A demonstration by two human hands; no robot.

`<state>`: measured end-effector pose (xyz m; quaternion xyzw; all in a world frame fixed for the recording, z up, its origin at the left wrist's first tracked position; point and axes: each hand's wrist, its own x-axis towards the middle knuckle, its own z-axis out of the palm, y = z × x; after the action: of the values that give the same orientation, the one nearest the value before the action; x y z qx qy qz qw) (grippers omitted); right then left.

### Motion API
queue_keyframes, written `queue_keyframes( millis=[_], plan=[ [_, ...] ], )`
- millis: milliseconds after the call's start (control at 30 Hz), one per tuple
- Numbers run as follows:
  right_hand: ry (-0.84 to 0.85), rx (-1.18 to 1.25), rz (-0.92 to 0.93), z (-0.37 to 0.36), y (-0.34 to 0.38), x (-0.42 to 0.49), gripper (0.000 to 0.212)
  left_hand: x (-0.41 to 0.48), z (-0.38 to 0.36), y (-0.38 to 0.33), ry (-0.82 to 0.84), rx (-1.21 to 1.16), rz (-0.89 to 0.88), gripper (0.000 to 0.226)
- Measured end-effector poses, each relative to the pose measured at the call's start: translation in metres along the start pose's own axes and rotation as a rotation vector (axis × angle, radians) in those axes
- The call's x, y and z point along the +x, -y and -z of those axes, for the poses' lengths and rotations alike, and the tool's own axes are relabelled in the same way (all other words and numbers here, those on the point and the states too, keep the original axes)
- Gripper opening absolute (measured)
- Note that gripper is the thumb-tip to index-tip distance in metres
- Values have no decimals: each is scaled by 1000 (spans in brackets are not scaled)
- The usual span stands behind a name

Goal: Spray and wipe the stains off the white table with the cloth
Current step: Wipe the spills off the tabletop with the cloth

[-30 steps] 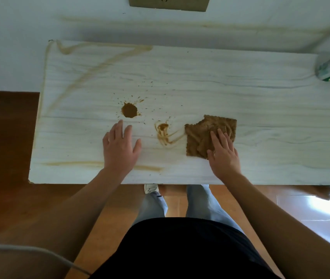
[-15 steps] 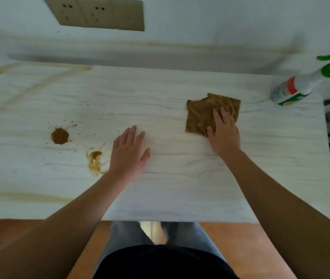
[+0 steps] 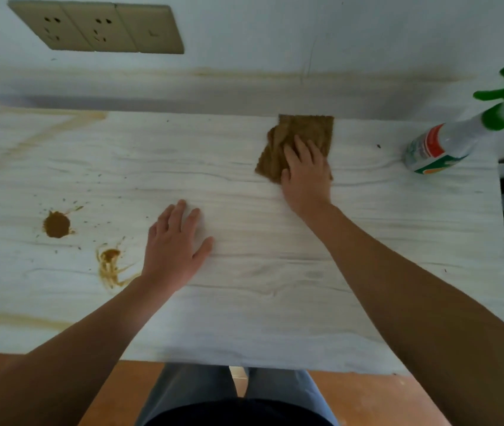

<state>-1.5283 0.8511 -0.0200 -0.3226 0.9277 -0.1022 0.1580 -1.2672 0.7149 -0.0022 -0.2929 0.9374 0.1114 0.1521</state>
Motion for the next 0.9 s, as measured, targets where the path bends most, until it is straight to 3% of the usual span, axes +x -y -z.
queue_keyframes(
  millis=[133, 233, 467, 700, 900],
  plan=[
    [74, -6, 255, -28, 39, -38, 53, -2, 1, 0, 48, 39, -8, 74],
    [74, -24, 300, -25, 18, -42, 56, -1, 1, 2, 42, 48, -19, 74],
    [85, -91, 132, 23, -70, -30, 59, -1, -3, 0, 5, 43, -16, 77],
    [41, 3, -189, 17, -77, -92, 59, 1, -8, 2, -9, 17, -23, 76],
    [44, 22, -322, 16, -79, -105, 62, 2, -13, 6, -27, 4, -33, 77]
  ],
)
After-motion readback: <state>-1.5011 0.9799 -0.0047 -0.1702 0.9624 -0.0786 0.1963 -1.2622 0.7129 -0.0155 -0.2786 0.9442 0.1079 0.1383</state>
